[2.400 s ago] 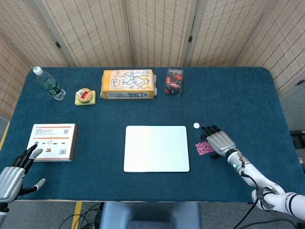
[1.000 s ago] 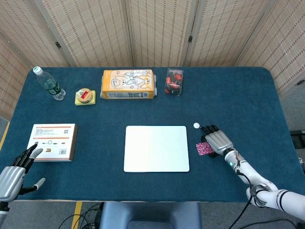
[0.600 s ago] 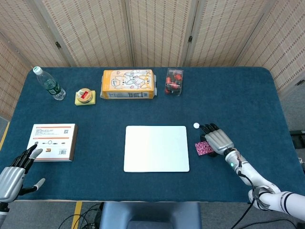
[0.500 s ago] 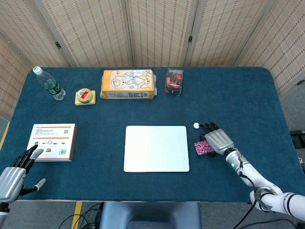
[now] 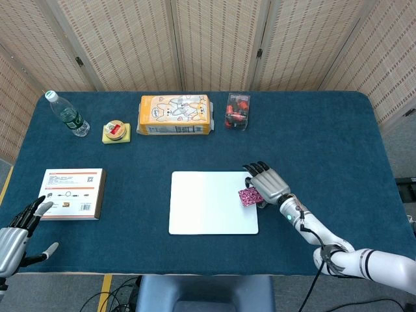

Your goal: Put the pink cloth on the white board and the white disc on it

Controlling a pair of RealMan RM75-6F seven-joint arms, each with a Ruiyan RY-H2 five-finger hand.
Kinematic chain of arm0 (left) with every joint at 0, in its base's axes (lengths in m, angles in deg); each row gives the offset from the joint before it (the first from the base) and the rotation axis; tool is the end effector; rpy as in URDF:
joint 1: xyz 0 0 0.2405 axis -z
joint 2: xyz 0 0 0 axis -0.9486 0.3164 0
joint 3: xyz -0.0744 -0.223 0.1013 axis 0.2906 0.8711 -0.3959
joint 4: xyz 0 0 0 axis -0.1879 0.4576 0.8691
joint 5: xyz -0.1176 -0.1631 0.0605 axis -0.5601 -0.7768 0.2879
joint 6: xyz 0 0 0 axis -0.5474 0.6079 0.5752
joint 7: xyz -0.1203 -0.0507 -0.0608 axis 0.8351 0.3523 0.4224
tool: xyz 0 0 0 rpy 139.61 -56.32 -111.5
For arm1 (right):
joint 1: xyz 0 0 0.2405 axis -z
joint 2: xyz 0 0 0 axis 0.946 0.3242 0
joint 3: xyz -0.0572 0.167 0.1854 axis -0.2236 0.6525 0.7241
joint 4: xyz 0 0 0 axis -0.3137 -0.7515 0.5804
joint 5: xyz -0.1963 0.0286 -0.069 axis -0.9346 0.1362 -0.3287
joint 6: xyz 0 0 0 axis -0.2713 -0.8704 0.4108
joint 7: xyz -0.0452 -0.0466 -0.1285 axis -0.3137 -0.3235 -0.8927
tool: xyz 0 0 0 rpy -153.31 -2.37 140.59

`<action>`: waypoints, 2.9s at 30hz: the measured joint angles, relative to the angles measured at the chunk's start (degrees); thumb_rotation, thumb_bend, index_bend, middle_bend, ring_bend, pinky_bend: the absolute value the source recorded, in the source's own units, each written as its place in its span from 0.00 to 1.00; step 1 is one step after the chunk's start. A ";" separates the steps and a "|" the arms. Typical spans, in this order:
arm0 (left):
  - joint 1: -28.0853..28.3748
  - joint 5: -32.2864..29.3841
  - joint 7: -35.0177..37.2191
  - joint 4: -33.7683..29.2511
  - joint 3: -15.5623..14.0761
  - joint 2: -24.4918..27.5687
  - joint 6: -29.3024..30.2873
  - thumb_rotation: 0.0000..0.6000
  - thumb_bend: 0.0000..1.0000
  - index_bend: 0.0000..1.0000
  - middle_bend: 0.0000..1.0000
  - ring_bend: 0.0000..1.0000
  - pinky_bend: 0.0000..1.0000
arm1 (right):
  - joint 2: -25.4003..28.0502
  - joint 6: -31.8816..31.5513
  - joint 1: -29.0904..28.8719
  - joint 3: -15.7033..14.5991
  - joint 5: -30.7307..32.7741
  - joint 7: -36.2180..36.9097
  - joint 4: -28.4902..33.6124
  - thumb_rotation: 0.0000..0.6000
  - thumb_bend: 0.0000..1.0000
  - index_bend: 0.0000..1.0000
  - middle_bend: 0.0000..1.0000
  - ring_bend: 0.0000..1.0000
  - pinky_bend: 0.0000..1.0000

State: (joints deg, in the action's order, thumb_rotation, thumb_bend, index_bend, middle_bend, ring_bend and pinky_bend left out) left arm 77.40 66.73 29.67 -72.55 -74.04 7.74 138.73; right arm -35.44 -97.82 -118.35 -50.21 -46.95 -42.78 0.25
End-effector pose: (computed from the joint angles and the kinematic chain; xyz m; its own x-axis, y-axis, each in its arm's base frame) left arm -0.3088 0.1645 0.1737 0.3097 0.0883 0.9467 0.9429 -0.1571 -0.2937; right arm -0.1662 -0.3551 0.0035 0.6349 -0.3781 0.6737 -0.7602 -0.4616 0.4573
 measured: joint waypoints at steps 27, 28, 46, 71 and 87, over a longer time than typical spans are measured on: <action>-0.34 0.79 1.40 1.10 -0.20 0.28 0.76 1.00 0.29 0.00 0.04 0.10 0.22 | 3.11 -5.64 -3.34 -3.79 10.07 -5.24 3.64 1.00 0.11 0.20 0.01 0.00 0.00; -0.29 0.77 0.95 0.95 -0.18 0.19 0.62 1.00 0.29 0.00 0.04 0.10 0.22 | 3.57 -5.77 -2.75 -3.99 9.28 -4.21 3.32 1.00 0.11 0.21 0.01 0.00 0.00; 1.12 -0.60 -2.42 0.01 0.14 -0.82 -2.74 1.00 0.29 0.00 0.04 0.10 0.22 | -0.26 -0.53 -1.19 -3.18 4.80 4.87 -12.38 1.00 0.13 0.32 0.04 0.00 0.00; 1.70 -1.35 -2.37 0.54 0.11 -1.07 -4.15 1.00 0.29 0.00 0.04 0.10 0.22 | -8.82 4.64 -3.19 -1.40 2.85 7.77 -27.23 1.00 0.15 0.36 0.06 0.00 0.00; 2.44 -2.81 -3.05 0.77 0.41 -1.52 -6.03 1.00 0.29 0.00 0.04 0.10 0.22 | -12.24 8.02 -3.88 -0.14 -2.64 14.62 -34.59 1.00 0.15 0.42 0.08 0.00 0.00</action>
State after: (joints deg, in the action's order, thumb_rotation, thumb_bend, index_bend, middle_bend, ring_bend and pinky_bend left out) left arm 79.84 63.92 26.62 -71.78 -73.63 6.22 132.70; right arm -47.68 -89.81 -122.23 -50.35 -49.60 -28.16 -34.34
